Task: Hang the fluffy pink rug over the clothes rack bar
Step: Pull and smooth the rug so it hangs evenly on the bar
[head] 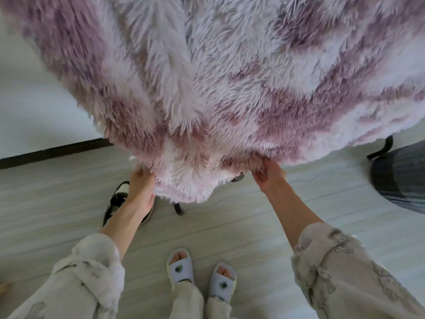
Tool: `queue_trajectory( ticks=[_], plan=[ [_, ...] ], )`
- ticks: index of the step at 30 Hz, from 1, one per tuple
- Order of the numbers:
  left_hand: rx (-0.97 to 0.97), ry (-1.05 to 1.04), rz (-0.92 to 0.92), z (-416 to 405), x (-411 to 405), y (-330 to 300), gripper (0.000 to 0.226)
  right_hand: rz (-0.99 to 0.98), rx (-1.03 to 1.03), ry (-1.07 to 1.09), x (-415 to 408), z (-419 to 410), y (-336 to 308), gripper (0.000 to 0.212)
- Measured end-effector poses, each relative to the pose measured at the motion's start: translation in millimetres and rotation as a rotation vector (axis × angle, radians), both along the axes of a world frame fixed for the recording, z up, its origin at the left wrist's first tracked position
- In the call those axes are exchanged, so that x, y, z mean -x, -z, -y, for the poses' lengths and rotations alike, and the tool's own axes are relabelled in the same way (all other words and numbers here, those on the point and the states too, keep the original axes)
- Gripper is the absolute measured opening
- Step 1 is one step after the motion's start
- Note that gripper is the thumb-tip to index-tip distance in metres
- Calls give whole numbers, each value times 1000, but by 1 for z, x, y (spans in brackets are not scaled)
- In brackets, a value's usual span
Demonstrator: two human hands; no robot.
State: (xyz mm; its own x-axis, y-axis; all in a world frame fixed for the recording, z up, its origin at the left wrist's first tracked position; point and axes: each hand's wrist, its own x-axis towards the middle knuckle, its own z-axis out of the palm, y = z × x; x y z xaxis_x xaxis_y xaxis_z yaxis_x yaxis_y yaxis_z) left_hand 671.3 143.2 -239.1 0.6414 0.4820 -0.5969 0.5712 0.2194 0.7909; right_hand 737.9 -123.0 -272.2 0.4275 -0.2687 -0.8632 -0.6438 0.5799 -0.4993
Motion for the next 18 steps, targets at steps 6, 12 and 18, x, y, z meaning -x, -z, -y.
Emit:
queue_trajectory(
  ticks=[6, 12, 18],
  plan=[
    [-63, -68, -88, -21, -1, 15, 16, 26, 147, 129, -18, 46, -5, 24],
    [-105, -51, -99, -39, 17, 30, 29, 105, 255, -185, 7, 73, 28, 11],
    [-157, -103, -78, -40, 18, 45, 41, -54, 182, 91, -3, 72, 53, 11]
  ],
)
